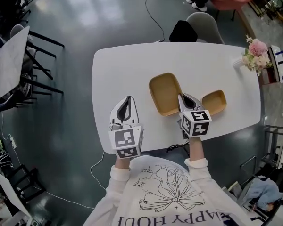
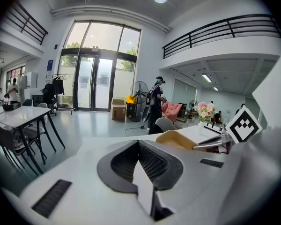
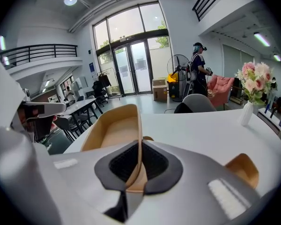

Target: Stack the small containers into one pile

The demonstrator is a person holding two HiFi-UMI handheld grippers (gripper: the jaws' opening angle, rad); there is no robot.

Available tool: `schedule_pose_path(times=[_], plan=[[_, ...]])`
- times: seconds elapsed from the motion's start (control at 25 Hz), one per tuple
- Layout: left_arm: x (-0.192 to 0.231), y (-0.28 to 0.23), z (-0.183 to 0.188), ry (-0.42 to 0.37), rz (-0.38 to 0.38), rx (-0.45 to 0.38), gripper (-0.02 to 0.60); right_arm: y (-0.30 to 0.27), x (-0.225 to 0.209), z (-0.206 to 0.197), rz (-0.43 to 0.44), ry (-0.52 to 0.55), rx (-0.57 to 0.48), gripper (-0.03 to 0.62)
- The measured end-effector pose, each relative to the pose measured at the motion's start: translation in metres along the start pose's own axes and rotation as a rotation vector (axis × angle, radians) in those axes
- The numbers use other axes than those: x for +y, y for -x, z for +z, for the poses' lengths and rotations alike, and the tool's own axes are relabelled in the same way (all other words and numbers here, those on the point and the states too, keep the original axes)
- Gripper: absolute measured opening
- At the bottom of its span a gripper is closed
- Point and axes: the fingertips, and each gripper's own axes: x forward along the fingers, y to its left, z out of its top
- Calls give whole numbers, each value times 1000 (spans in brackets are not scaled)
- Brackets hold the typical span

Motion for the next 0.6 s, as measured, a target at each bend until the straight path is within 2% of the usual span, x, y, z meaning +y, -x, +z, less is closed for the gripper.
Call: schedule_pose_path(times=[0.6], plan=[[-28, -22, -22, 32, 70, 61, 6, -27, -39, -34, 47, -33, 129, 26]])
